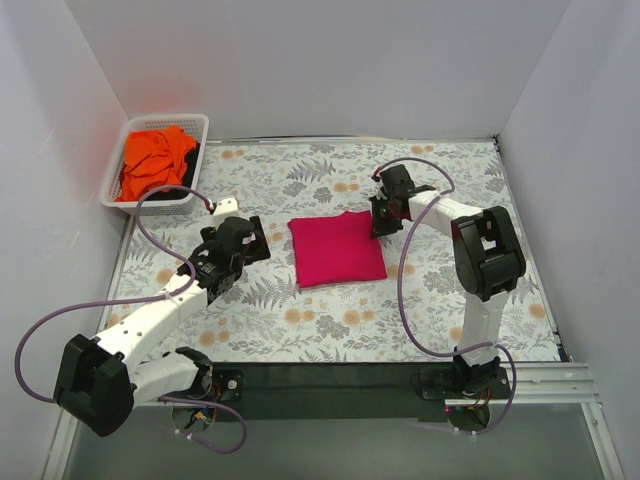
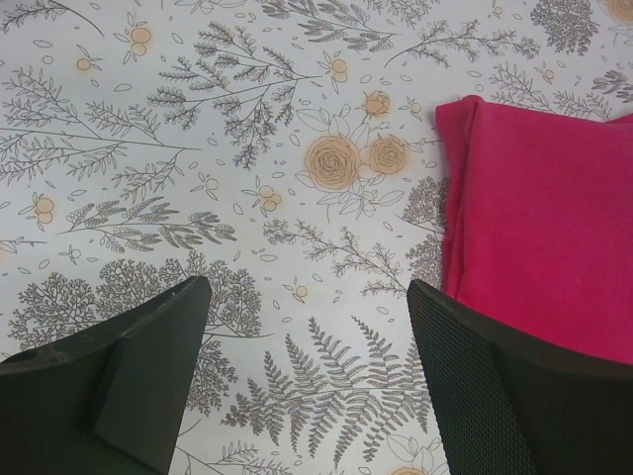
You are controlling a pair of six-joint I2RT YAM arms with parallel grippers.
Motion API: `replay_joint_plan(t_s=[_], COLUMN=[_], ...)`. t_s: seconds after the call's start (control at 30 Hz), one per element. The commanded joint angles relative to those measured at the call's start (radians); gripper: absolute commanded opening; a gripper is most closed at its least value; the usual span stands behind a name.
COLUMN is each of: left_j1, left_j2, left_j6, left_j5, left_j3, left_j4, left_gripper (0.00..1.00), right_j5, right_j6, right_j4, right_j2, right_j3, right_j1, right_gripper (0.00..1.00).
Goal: Fold and stack the t-shirts
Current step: Neatly place the folded tshirt to the corner
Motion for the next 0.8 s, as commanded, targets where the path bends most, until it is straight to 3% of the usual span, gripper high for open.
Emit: replay_joint_plan(t_s=[0.0, 0.07, 0.2, 0.47, 0.77], left_j1=[0.006, 0.008, 0.008, 0.043, 0.042], left_j2=[-0.028, -0.031, -0.031, -0.037, -0.032], left_j6=[0.012, 0.012, 0.012, 0.014, 0.023], left_j5=[-0.006, -0.009, -0.009, 0.032, 0.018], left_j3=[-0.005, -0.01, -0.01, -0.002, -0.019], left_j4=[0.014, 0.014, 0.016, 0.026, 0.03], left_gripper=[0.75, 0.75, 0.74, 0.75, 0.74], right_j5=[0.071, 0.129, 0.253, 0.798, 1.122], right_j6=[-0.09, -0.124, -0.245, -0.494, -0.767], right_j4=[-0.048, -0.07, -0.111, -0.084, 0.258], right_j2=[0.058, 0.07, 0.067, 0.084, 0.201], right_j3=[0.042, 0.056, 0.099, 0.206, 0.246], right_j1=[-0.002, -0.017, -0.074, -0.175, -0.287], right_gripper=[0.09, 0.01, 0.01, 0.01, 0.01])
